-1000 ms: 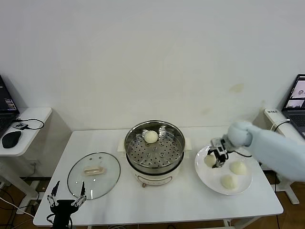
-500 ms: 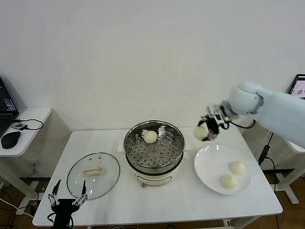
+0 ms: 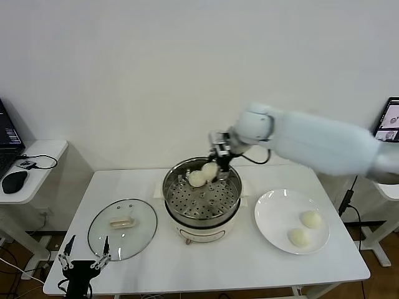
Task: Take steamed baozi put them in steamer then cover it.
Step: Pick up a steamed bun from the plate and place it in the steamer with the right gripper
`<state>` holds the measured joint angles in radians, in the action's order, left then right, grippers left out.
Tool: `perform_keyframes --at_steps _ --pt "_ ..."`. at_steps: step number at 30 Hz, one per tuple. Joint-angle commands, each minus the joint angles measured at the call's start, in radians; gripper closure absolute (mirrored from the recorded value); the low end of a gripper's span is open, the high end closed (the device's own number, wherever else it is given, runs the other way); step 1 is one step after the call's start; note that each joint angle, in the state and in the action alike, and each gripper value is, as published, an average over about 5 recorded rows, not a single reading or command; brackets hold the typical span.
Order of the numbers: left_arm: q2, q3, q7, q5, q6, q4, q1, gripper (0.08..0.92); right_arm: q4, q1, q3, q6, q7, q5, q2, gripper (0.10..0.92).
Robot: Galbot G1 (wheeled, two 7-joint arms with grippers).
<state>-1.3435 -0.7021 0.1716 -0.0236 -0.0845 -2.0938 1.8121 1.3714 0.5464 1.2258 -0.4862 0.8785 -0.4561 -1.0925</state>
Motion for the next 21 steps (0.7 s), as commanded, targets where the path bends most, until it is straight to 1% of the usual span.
perform_keyframes --at_steps 1,11,19,21 --pt "0.002 -0.013 -0.002 0.002 0.0 0.009 -0.008 0.177 -0.163 -0.121 -0.017 -0.065 -0.059 -0.04 -0.244 0.346" --pt "0.006 -0.008 -0.003 0.002 0.0 0.022 -0.025 0.177 -0.238 -0.156 -0.026 -0.079 -0.078 -0.033 -0.3 0.347" --pt "0.011 -0.008 -0.004 0.006 0.0 0.031 -0.036 0.177 -0.284 -0.172 -0.018 -0.08 -0.077 0.004 -0.324 0.346" --pt "0.011 -0.007 -0.003 0.006 0.0 0.033 -0.038 0.177 -0.285 -0.172 -0.018 -0.08 -0.074 0.006 -0.322 0.329"
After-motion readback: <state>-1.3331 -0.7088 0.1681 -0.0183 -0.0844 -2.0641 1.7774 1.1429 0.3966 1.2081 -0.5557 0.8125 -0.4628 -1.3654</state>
